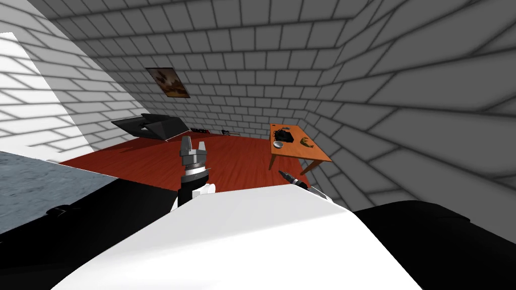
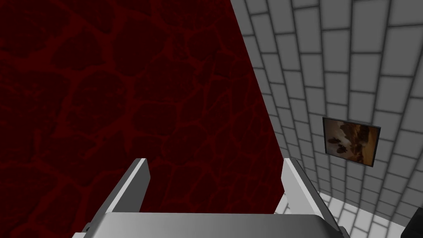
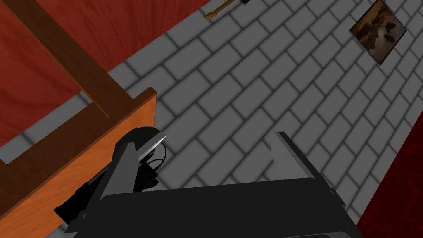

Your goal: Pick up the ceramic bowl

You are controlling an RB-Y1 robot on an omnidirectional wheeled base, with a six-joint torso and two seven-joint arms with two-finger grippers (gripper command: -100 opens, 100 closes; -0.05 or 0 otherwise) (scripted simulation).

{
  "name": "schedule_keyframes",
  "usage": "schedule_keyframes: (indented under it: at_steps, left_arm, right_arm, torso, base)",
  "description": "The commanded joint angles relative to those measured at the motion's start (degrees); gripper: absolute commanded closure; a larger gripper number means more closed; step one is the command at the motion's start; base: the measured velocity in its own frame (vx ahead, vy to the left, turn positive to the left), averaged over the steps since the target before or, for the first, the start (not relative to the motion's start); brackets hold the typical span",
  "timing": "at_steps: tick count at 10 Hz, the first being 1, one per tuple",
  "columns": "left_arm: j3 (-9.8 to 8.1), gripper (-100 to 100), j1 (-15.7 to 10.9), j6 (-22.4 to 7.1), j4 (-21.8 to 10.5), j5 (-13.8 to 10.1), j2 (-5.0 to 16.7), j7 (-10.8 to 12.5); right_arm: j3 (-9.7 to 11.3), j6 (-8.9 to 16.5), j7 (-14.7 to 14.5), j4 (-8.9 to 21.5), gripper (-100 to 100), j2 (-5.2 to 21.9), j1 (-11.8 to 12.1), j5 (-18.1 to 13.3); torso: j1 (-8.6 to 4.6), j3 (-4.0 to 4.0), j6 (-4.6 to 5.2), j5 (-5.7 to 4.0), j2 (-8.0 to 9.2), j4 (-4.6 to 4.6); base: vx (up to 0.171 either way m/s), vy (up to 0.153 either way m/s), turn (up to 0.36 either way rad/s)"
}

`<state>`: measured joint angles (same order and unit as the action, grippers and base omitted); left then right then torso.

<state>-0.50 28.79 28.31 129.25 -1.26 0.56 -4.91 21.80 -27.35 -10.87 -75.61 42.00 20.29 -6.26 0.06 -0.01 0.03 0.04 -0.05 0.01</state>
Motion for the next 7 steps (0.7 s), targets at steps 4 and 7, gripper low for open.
schedule_keyframes:
  at_steps: [4, 7]
  left_arm:
    - [0.0, 0, 0.0, 0.0, 0.0, 0.0, 0.0, 0.0]
    - [0.0, 0, 0.0, 0.0, 0.0, 0.0, 0.0, 0.0]
  right_arm:
    - [4.0, 0.0, -2.1, 9.6, -100, 6.7, -3.2, -4.1]
    - [5.2, 0.1, -2.7, 13.2, -100, 9.2, -4.3, -5.5]
  torso:
    - [0.1, -0.12, 0.0, 0.02, -0.21, -0.05]
    - [0.1, -0.18, -0.01, 0.03, -0.31, -0.07]
  base:
    - [0.064, 0.058, 0.194]
    - [0.083, 0.042, 0.127]
